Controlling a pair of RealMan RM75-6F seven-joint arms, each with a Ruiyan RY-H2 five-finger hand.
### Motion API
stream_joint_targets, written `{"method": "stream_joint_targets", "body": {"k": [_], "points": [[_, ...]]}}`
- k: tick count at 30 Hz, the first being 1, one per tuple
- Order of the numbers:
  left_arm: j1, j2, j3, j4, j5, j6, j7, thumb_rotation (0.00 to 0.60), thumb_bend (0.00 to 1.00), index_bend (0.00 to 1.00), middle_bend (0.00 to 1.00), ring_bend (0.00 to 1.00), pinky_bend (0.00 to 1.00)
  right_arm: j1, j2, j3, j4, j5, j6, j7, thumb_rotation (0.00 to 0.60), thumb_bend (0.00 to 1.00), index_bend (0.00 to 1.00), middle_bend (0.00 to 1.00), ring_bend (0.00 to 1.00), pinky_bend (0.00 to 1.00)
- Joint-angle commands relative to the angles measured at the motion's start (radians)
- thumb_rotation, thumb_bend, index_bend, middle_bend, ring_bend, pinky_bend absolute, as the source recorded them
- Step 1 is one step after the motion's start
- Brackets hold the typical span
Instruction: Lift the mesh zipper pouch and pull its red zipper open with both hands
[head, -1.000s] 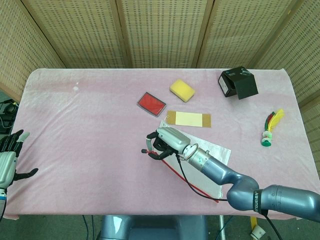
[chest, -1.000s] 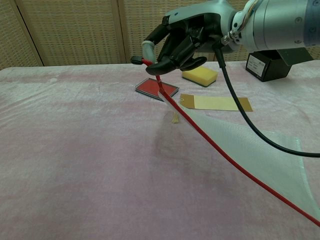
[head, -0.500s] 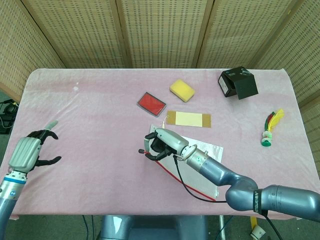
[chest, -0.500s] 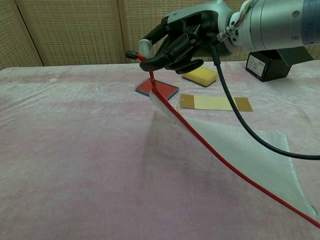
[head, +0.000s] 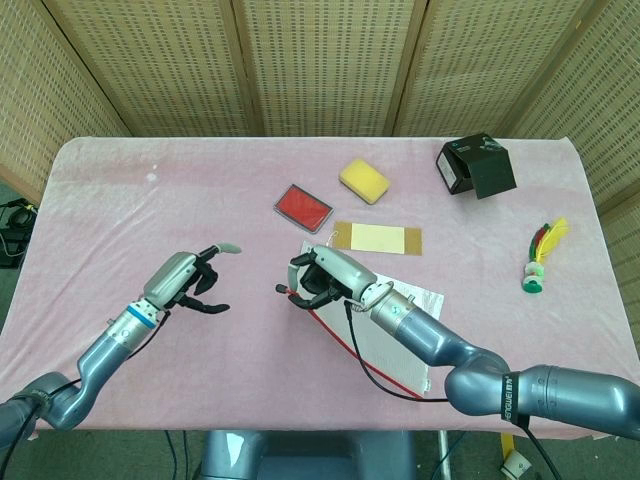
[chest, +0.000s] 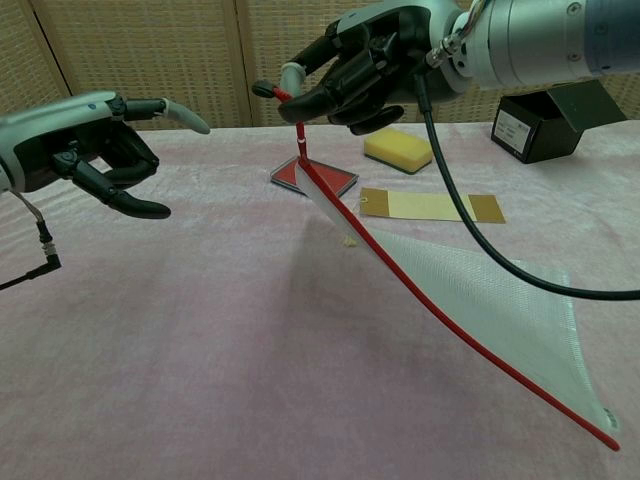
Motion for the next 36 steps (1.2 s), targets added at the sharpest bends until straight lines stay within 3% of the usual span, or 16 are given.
{"method": "stream_joint_targets", "body": {"k": [1, 8, 23, 36], "points": [[-0.034, -0.033, 0.001, 0.009, -0.014, -0.033, -0.043, 0.6, 0.0, 0.24, 0.92, 0.77, 0.9, 0.001, -0.002, -0.003, 0.005, 0.012, 0.002, -0.003, 0.6, 0.75, 0.91, 1.0, 0.9, 1.0], [-0.101, -0.069, -0.011, 0.004, -0.028, -0.074, -0.095, 0.6, 0.0, 0.27, 0.92, 0.77, 0.9, -0.002, 0.001, -0.001, 0.012, 0.013, -0.004, -0.002, 0.6, 0.75, 0.91, 1.0, 0.9, 1.0], [-0.185, -0.115, -0.021, -0.026, -0.096, -0.155, -0.026, 0.6, 0.0, 0.31, 0.92, 0.77, 0.9, -0.016, 0.015, 0.01, 0.006, 0.003, -0.011, 0.007, 0.6, 0.75, 0.92, 1.0, 0.9, 1.0], [-0.228, -0.172, -0.038, -0.001, -0.129, -0.174, -0.027, 0.6, 0.12, 0.31, 0.92, 0.77, 0.9, -0.02, 0.008, 0.013, 0.015, -0.01, -0.025, 0.018, 0.6, 0.75, 0.92, 1.0, 0.9, 1.0]]}}
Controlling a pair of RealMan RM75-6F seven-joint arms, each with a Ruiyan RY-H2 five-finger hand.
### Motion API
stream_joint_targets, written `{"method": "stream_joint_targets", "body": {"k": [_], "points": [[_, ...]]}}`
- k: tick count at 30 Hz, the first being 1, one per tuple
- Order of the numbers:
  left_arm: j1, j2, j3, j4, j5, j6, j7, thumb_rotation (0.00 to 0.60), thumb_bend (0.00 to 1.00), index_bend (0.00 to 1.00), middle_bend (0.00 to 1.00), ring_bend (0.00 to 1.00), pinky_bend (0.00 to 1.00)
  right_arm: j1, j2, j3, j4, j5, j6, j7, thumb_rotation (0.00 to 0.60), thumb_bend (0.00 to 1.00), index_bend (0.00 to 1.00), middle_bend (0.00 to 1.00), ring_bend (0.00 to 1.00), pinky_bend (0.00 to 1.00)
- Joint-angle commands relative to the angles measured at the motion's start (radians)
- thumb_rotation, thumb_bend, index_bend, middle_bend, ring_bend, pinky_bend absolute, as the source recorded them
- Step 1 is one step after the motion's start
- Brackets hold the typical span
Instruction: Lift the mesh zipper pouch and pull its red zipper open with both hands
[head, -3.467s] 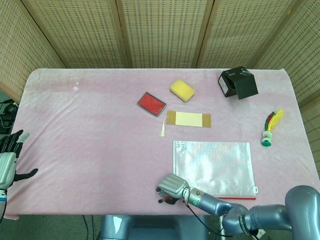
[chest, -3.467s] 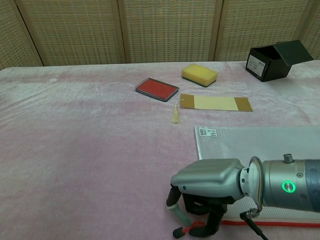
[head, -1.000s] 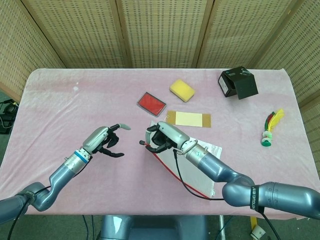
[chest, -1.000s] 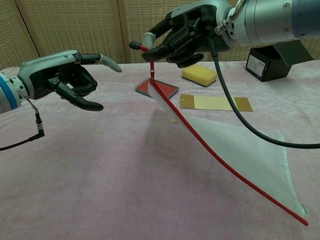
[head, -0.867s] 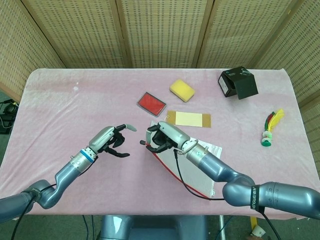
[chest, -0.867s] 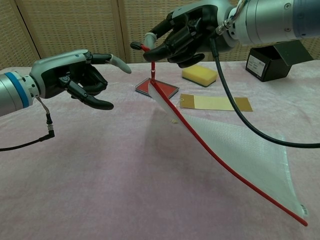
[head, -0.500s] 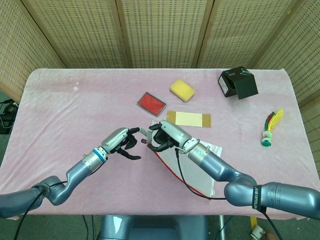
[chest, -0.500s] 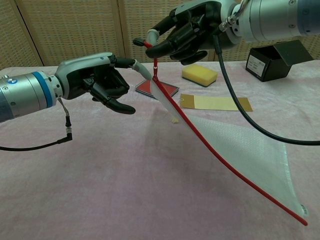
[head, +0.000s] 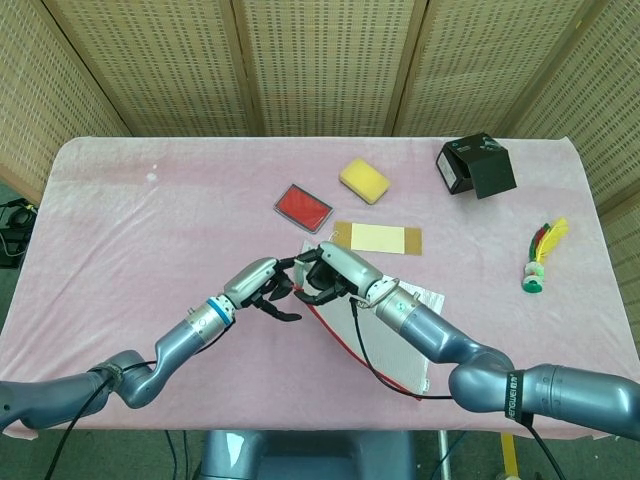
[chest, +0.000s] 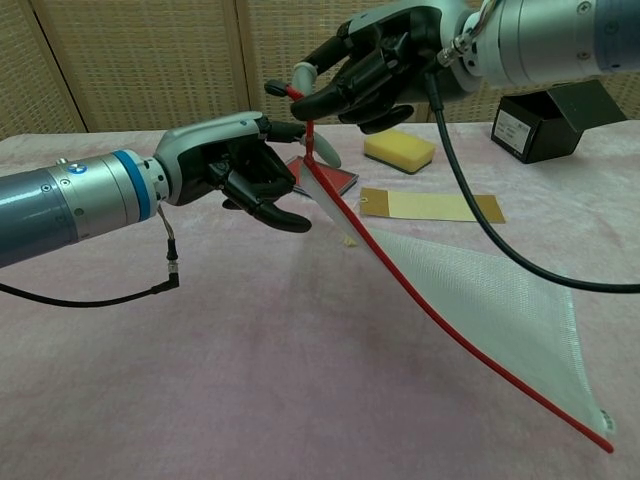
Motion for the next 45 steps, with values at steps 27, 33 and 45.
{"method": "stream_joint_targets", "body": {"k": [27, 33, 45], "points": [[0.002, 0.003, -0.029, -0.041, -0.074, 0.012, 0.017, 0.6, 0.75, 0.79, 0.92, 0.78, 0.9, -0.041, 0.019, -0.016, -0.013, -0.053, 0.008, 0.003, 0.6, 0.75, 0.92, 1.0, 0.9, 1.0], [0.009, 0.01, -0.039, -0.055, -0.089, 0.017, -0.005, 0.6, 0.77, 0.8, 0.92, 0.78, 0.9, -0.055, 0.03, -0.025, -0.023, -0.083, 0.009, -0.003, 0.6, 0.76, 0.92, 1.0, 0.9, 1.0], [0.027, 0.039, -0.064, -0.125, -0.112, 0.034, -0.037, 0.6, 0.79, 0.81, 0.92, 0.78, 0.9, -0.081, 0.033, -0.05, -0.039, -0.154, 0.03, -0.022, 0.6, 0.76, 0.92, 1.0, 0.9, 1.0]]}}
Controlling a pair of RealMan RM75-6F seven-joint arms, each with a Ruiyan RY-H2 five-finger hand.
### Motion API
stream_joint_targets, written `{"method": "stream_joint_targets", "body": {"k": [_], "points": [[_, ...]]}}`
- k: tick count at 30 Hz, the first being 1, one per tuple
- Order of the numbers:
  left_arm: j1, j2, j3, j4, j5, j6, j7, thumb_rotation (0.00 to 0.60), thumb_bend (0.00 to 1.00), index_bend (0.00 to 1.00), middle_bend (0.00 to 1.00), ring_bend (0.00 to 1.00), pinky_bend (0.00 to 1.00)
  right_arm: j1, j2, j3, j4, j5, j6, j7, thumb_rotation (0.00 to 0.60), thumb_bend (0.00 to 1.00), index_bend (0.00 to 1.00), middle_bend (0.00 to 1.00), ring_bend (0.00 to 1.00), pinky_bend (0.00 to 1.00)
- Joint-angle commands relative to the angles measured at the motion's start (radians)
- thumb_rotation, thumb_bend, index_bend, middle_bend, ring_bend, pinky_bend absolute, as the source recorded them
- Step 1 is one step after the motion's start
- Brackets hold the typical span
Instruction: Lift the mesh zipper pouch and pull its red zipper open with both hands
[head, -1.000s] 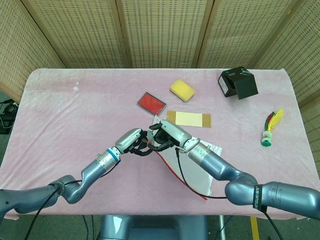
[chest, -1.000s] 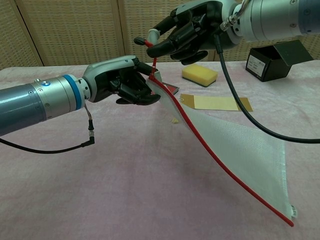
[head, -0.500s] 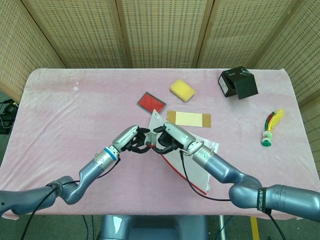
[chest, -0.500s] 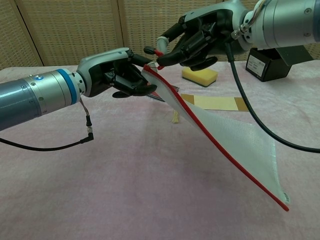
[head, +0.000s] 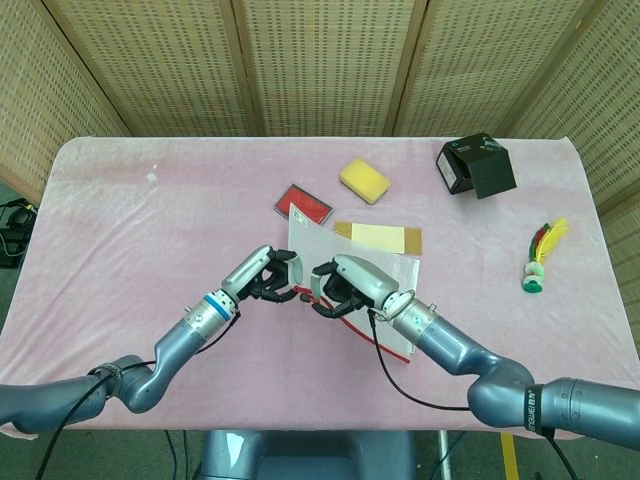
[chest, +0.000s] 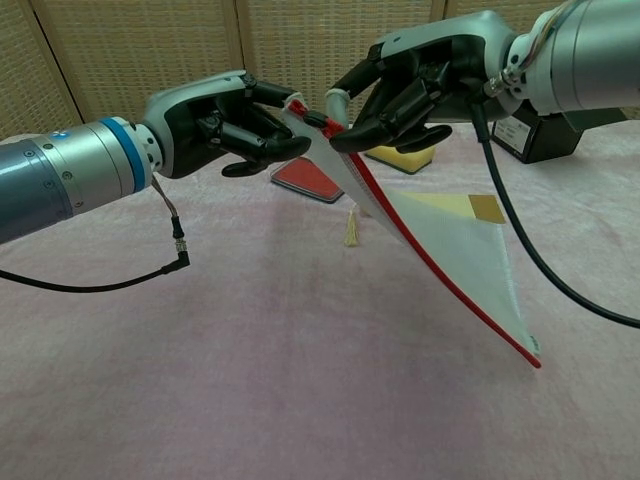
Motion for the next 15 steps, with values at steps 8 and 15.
{"method": "stream_joint_targets", "body": {"k": [8, 15], "points": [[0.01, 0.022, -0.006, -0.026, 0.006, 0.006, -0.035, 0.6, 0.8, 0.81, 0.92, 0.78, 0.9, 0.006, -0.013, -0.012, 0.014, 0.012, 0.016, -0.025, 0.6, 0.76, 0.92, 1.0, 0.9, 1.0], [0.014, 0.034, -0.007, -0.038, 0.016, 0.016, -0.046, 0.6, 0.8, 0.81, 0.92, 0.78, 0.9, 0.017, -0.025, -0.021, 0.027, 0.045, 0.028, -0.051, 0.6, 0.76, 0.92, 1.0, 0.9, 1.0]]}}
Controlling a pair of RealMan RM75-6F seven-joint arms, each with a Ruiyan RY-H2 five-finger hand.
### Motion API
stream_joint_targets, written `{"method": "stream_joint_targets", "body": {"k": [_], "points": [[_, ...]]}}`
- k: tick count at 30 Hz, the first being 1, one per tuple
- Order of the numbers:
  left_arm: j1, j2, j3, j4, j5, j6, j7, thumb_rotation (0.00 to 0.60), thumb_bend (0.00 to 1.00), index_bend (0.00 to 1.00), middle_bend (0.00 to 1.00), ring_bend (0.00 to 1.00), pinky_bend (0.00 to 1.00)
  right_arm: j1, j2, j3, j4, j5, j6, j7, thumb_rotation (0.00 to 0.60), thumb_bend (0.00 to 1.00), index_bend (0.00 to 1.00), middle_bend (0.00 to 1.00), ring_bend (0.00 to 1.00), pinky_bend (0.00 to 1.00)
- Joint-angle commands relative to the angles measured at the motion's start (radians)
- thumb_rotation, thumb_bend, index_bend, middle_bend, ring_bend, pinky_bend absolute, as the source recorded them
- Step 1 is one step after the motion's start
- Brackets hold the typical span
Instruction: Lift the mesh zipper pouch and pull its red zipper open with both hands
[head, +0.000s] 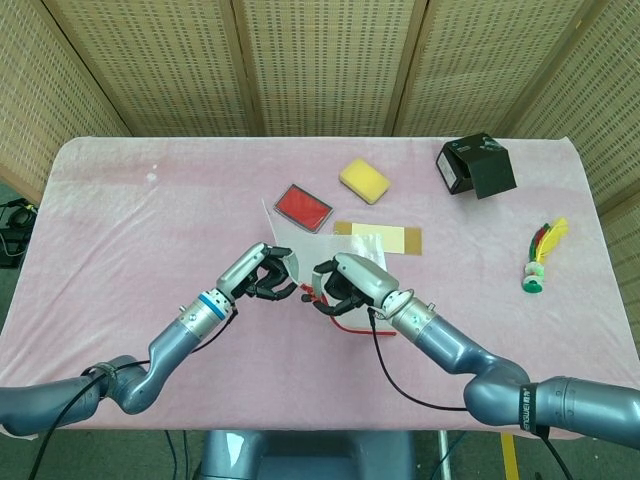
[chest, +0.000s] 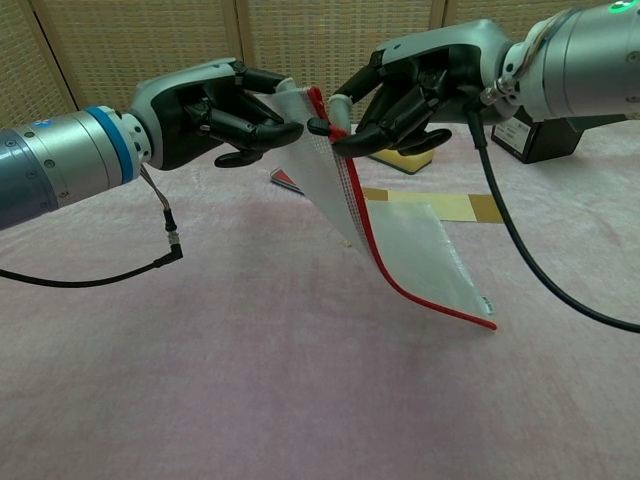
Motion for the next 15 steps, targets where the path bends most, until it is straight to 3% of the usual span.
{"method": "stream_joint_targets", "body": {"k": [1, 15], "points": [[0.002, 0.005, -0.002, -0.004, 0.002, 0.005, -0.002, 0.6, 0.8, 0.81, 0.92, 0.78, 0.9, 0.005, -0.005, -0.005, 0.005, 0.013, 0.004, -0.012, 0.6, 0.76, 0.92, 1.0, 0.9, 1.0], [0.007, 0.024, -0.013, -0.023, 0.006, 0.022, -0.023, 0.6, 0.8, 0.81, 0.92, 0.78, 0.9, 0.017, -0.006, -0.017, 0.013, 0.056, 0.01, -0.048, 0.6, 0.76, 0.92, 1.0, 0.9, 1.0]]}}
